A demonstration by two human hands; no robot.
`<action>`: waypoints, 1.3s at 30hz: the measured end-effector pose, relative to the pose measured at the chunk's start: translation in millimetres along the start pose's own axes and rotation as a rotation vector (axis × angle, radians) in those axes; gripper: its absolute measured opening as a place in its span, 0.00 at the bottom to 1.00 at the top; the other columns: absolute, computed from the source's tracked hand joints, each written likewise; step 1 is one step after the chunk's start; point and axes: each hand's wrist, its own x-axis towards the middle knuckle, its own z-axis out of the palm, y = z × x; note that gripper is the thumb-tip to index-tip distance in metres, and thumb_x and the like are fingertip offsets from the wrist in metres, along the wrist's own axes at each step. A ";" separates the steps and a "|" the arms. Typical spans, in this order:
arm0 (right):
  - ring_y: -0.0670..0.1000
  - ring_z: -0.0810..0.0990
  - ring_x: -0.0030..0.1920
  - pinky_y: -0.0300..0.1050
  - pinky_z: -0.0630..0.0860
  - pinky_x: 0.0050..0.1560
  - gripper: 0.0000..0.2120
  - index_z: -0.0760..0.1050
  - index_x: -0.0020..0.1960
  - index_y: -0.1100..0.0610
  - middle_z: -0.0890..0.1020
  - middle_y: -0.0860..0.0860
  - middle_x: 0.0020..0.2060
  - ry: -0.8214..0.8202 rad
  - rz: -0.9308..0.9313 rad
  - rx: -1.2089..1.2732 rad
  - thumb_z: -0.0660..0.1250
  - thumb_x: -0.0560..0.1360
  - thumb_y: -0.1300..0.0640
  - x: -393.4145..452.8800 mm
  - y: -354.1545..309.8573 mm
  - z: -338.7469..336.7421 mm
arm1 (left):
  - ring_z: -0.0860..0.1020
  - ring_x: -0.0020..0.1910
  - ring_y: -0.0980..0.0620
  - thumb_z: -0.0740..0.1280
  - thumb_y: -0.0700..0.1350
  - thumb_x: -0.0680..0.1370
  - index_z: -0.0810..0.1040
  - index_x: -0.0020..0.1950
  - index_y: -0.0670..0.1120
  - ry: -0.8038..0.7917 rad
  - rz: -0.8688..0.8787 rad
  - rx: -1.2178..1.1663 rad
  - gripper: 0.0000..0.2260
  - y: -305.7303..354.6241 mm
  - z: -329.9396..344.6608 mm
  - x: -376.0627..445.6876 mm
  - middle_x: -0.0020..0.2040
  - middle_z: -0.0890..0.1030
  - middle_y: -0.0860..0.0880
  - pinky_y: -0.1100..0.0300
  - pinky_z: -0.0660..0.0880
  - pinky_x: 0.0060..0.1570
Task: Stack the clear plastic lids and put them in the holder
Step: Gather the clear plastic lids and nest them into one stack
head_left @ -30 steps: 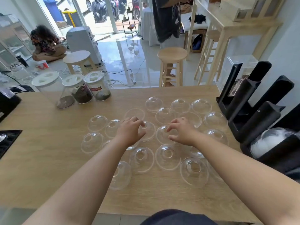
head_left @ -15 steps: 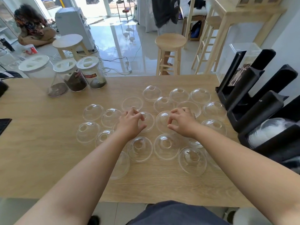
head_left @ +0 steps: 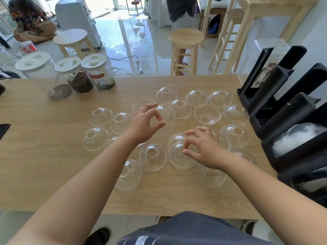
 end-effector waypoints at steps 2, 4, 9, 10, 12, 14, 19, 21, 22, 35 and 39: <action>0.52 0.50 0.74 0.52 0.46 0.70 0.07 0.76 0.50 0.42 0.67 0.42 0.70 -0.014 -0.009 -0.023 0.64 0.75 0.41 1.3 0.3 9.7 | 0.63 0.73 0.51 0.71 0.55 0.75 0.78 0.47 0.53 0.018 0.016 -0.016 0.08 6.0 -7.0 -12.6 0.73 0.69 0.55 0.54 0.60 0.67; 0.52 0.50 0.74 0.53 0.45 0.70 0.08 0.76 0.51 0.42 0.67 0.42 0.70 -0.021 -0.017 -0.046 0.64 0.76 0.41 1.3 2.1 15.6 | 0.63 0.72 0.53 0.71 0.56 0.75 0.78 0.47 0.54 0.016 0.011 -0.010 0.07 10.2 -9.9 -30.6 0.73 0.68 0.57 0.55 0.60 0.66; 0.51 0.53 0.74 0.52 0.45 0.70 0.08 0.77 0.52 0.42 0.70 0.41 0.67 0.010 -0.021 -0.043 0.64 0.76 0.42 -2.6 12.1 22.8 | 0.62 0.73 0.52 0.70 0.58 0.74 0.77 0.45 0.57 -0.045 -0.016 0.035 0.07 5.8 -2.9 -80.1 0.72 0.68 0.59 0.52 0.59 0.69; 0.51 0.53 0.74 0.51 0.46 0.69 0.08 0.77 0.52 0.42 0.71 0.40 0.66 0.023 -0.029 -0.037 0.65 0.75 0.43 -3.0 13.3 24.2 | 0.61 0.72 0.52 0.70 0.58 0.74 0.77 0.46 0.57 -0.057 -0.028 0.071 0.07 3.3 -0.5 -88.1 0.72 0.68 0.58 0.54 0.58 0.68; 0.51 0.54 0.74 0.51 0.46 0.68 0.07 0.77 0.51 0.42 0.72 0.38 0.65 0.048 -0.042 -0.023 0.66 0.75 0.43 -4.0 15.1 25.4 | 0.61 0.72 0.50 0.71 0.57 0.74 0.78 0.48 0.55 -0.066 -0.032 0.162 0.08 -2.1 6.4 -99.8 0.73 0.68 0.56 0.57 0.57 0.68; 0.51 0.54 0.73 0.48 0.45 0.67 0.08 0.77 0.51 0.42 0.72 0.37 0.64 0.057 -0.043 -0.026 0.66 0.74 0.42 -4.8 16.8 25.0 | 0.63 0.72 0.48 0.70 0.57 0.74 0.78 0.49 0.53 -0.071 -0.007 0.257 0.10 -8.2 15.4 -106.4 0.72 0.70 0.55 0.55 0.59 0.68; 0.51 0.56 0.73 0.48 0.46 0.67 0.13 0.74 0.58 0.43 0.73 0.38 0.63 0.095 -0.032 -0.022 0.67 0.74 0.43 -7.5 16.1 26.8 | 0.74 0.65 0.47 0.61 0.63 0.72 0.77 0.56 0.51 -0.065 0.005 0.369 0.21 -15.1 29.0 -112.2 0.65 0.78 0.55 0.52 0.70 0.62; 0.51 0.56 0.73 0.49 0.46 0.68 0.17 0.72 0.61 0.43 0.74 0.39 0.62 0.092 -0.019 -0.002 0.67 0.74 0.43 -8.2 14.5 25.9 | 0.74 0.64 0.49 0.63 0.63 0.73 0.74 0.63 0.49 -0.060 -0.040 0.341 0.25 -16.1 32.3 -113.9 0.63 0.78 0.57 0.55 0.69 0.62; 0.50 0.55 0.74 0.48 0.45 0.68 0.19 0.71 0.63 0.42 0.74 0.40 0.63 0.088 -0.012 0.005 0.67 0.74 0.43 -8.5 13.9 24.7 | 0.73 0.64 0.50 0.66 0.62 0.74 0.73 0.64 0.49 -0.065 -0.060 0.325 0.24 -16.3 33.5 -114.2 0.65 0.77 0.58 0.56 0.68 0.61; 0.50 0.50 0.75 0.50 0.39 0.69 0.38 0.54 0.73 0.38 0.71 0.39 0.67 0.028 0.021 -0.083 0.69 0.69 0.38 -16.4 17.5 24.0 | 0.69 0.69 0.45 0.73 0.60 0.70 0.75 0.51 0.50 -0.138 -0.063 0.303 0.18 -15.3 40.9 -119.3 0.75 0.67 0.52 0.53 0.68 0.64; 0.50 0.51 0.75 0.49 0.41 0.68 0.46 0.43 0.76 0.39 0.70 0.38 0.67 0.034 0.023 -0.087 0.69 0.68 0.37 -18.4 19.6 25.1 | 0.68 0.71 0.45 0.75 0.58 0.70 0.74 0.48 0.50 -0.058 -0.058 0.268 0.17 -6.0 30.5 -119.7 0.75 0.68 0.51 0.55 0.66 0.63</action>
